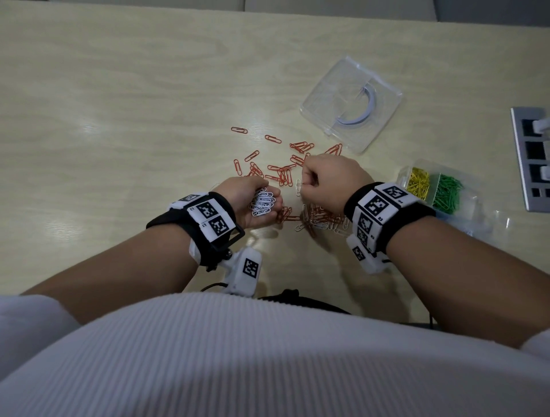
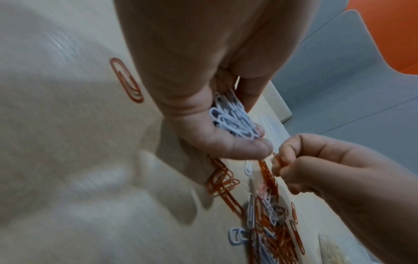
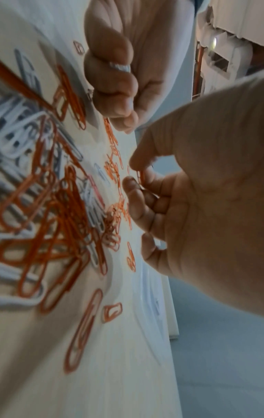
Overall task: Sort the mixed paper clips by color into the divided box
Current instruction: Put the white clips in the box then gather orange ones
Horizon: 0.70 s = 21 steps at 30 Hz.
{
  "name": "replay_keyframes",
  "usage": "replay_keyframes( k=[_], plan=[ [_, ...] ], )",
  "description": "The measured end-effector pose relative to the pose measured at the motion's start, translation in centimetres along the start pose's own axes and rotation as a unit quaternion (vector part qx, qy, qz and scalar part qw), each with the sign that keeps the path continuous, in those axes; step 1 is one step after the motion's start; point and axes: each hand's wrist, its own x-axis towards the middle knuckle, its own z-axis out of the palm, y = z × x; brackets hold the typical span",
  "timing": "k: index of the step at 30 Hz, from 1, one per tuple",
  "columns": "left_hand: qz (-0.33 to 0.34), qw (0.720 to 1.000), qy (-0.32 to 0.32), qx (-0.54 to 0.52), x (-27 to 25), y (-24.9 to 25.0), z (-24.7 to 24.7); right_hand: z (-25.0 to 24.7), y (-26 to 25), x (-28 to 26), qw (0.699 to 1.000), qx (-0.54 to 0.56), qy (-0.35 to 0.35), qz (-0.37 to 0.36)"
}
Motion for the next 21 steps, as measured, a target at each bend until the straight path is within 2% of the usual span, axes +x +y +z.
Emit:
replay_keyframes(
  k=[3, 5, 7, 10, 15, 18, 21],
  plan=[
    [-0.001, 1.000, 0.001, -0.001, 0.2, 0.0, 0.0, 0.3, 0.2, 0.5, 0.995, -0.004, 0.098, 0.022],
    [-0.003, 1.000, 0.001, -0.001, 0.3, 0.0, -0.1, 0.6, 0.2, 0.7, 0.990, -0.042, 0.135, 0.027],
    [-0.006, 1.000, 0.002, 0.000, 0.3, -0.1, -0.1, 0.9, -0.2, 0.8, 0.991, -0.072, 0.110, 0.028],
    [-0.010, 1.000, 0.004, 0.001, 0.3, -0.1, -0.1, 1.9, -0.7, 0.7, 0.990, -0.135, 0.026, 0.032],
    [-0.011, 1.000, 0.012, 0.017, 0.3, 0.0, 0.2, 2.5, -1.1, 0.5, 0.984, -0.175, 0.015, 0.006],
    [-0.001, 0.999, 0.015, 0.030, 0.3, 0.0, 0.4, 1.3, -1.1, 0.3, 0.997, -0.067, 0.024, -0.008],
    [0.006, 0.999, 0.031, 0.033, 0.4, 0.0, 1.0, 0.4, -1.7, -0.4, 0.994, 0.058, -0.008, -0.090]
  ],
)
